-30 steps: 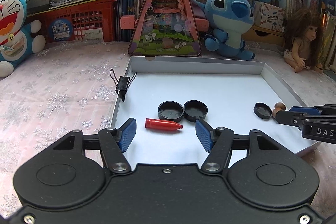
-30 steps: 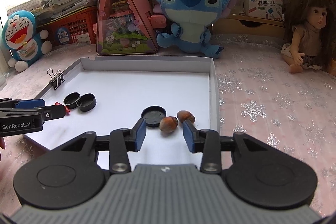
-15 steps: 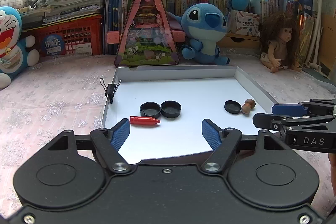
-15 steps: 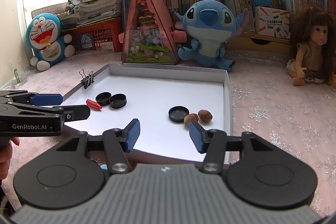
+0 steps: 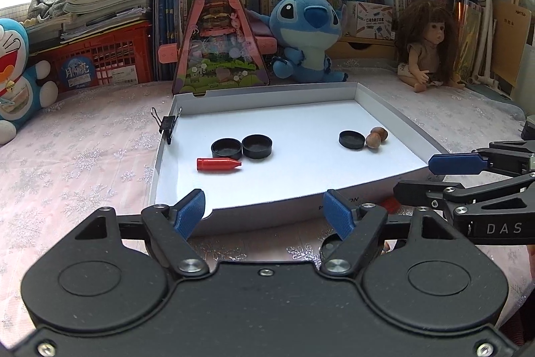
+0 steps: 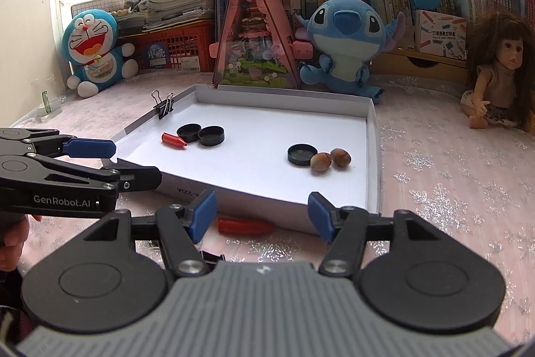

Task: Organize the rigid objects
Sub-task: 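Withdraw both open grippers from the tray toward the table items, then grasp a black lid with the left gripper while the right reaches the black binder clip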

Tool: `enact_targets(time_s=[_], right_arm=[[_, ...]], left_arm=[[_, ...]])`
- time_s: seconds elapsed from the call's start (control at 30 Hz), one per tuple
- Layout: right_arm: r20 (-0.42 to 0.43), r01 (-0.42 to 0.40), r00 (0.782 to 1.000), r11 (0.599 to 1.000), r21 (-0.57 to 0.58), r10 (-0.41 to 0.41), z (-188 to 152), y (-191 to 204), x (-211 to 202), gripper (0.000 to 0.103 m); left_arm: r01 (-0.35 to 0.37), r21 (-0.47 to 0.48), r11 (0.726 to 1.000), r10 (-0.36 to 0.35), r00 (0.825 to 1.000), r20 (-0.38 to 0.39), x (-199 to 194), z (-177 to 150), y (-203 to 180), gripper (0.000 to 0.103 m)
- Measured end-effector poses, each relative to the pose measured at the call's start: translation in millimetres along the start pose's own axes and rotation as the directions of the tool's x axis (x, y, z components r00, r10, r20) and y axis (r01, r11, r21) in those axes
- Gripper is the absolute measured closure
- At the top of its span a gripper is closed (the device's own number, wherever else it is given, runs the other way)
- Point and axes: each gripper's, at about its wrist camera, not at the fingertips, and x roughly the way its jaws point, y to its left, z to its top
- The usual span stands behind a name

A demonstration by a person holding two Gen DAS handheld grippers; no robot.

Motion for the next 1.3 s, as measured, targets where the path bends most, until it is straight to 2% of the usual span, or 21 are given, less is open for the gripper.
enact_targets(time_s=[0.33,0.57,1.03,1.17,1.3], right_arm=[[-0.018,-0.009,1.000,0.999,-0.035,0.009,-19.0,6.7,-8.4,0.028],[-0.021,-0.026,0.999,0.999,-0.019,0.026,-23.8,7.4,-12.1,0.028],[-0.014,-0.096,0.995,0.995,-0.001,0.096,-25.2,8.7,-19.8,0.028],[-0.006,-0.138,0.990,0.990,0.011,0.138,-24.6,7.7,-23.0,0.027],[-0.026,-0.119,0.993,0.993,-0.017,0.119,-27.4,11.8,-20.3,0.027]], left_arm=[[0.025,0.017,1.000,-0.024,0.999,-0.043,-4.0,-17.3,-4.5,0.027],[0.037,0.017,0.999,-0.036,0.997,-0.069,-2.2,-25.7,-6.2,0.027],[-0.008,0.034,0.999,0.010,0.997,-0.080,4.9,-28.8,-3.1,0.027],[-0.029,0.030,0.999,0.031,0.996,-0.086,6.8,-28.4,1.2,0.027],[-0.039,0.023,0.999,0.041,0.995,-0.092,7.9,-29.3,4.8,0.027]])
